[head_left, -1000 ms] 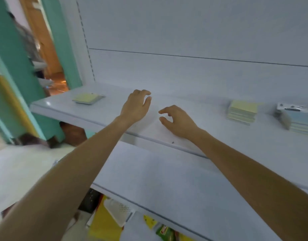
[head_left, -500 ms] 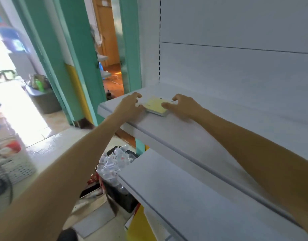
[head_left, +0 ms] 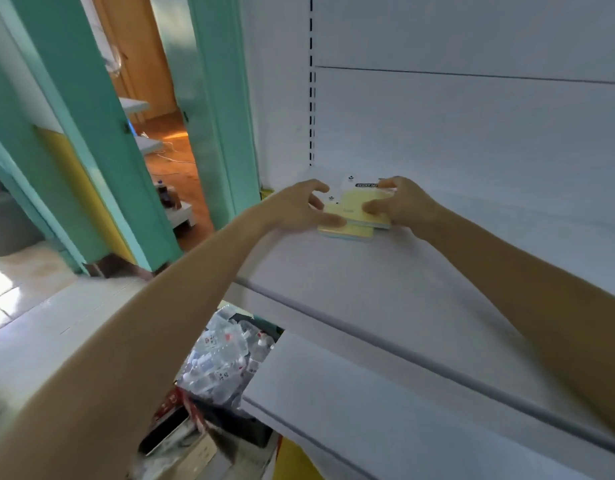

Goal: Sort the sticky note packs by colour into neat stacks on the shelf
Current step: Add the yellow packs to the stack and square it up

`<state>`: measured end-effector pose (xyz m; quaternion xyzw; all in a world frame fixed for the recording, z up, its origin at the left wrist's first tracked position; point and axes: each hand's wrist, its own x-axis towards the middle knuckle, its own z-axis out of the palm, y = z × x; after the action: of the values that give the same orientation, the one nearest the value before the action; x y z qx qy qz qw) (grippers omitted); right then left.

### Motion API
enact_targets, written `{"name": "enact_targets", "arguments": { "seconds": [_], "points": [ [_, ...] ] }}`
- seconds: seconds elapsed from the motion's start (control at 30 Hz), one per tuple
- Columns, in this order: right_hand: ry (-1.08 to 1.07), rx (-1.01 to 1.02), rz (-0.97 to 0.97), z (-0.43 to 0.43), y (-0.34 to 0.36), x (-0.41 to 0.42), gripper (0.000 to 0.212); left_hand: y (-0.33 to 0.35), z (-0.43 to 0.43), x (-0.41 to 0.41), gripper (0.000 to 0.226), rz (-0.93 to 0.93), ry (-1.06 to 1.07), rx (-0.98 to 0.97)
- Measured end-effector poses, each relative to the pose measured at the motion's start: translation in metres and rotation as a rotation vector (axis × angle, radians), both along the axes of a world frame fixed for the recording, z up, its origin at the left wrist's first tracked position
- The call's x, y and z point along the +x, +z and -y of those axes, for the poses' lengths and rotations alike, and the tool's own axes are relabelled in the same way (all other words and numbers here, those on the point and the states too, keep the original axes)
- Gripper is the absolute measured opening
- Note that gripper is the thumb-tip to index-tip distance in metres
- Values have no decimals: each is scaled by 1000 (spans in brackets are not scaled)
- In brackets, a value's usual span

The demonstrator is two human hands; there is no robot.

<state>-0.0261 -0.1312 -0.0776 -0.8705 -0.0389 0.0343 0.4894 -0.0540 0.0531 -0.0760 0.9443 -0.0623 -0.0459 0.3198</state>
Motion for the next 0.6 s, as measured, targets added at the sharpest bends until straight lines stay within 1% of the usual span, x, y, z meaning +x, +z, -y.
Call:
{"name": "enact_targets", "arguments": {
  "seconds": [0.07,0.13,0.2,0.23,0.3,0.37,0.43,0.53,0.6],
  "points": [
    [-37,11,16,2,-1,2,56,-1,4,11,84,2,-60,85],
    [-84,-5,27,6,-1,0,50,-3,9,21,88,16,-96,246],
    [-145,-2,59,15,-2,-3,48,-6,8,30,88,2,-129,381],
    [-176,9,74,20,-4,-4,48,-6,7,34,87,-11,-152,414],
    [-235,39,81,28,-7,-9,49,-6,6,40,84,-30,-175,405],
    [-283,104,90,33,-11,-12,49,-7,6,40,84,-23,-175,362],
    [-302,155,132,34,-14,-15,48,-7,6,37,83,11,-152,256],
    [-312,157,242,33,-13,-20,46,-7,4,34,71,36,-142,-34],
    [-342,202,316,35,-9,-22,46,-5,5,32,69,15,-140,-259]
  ]
}}
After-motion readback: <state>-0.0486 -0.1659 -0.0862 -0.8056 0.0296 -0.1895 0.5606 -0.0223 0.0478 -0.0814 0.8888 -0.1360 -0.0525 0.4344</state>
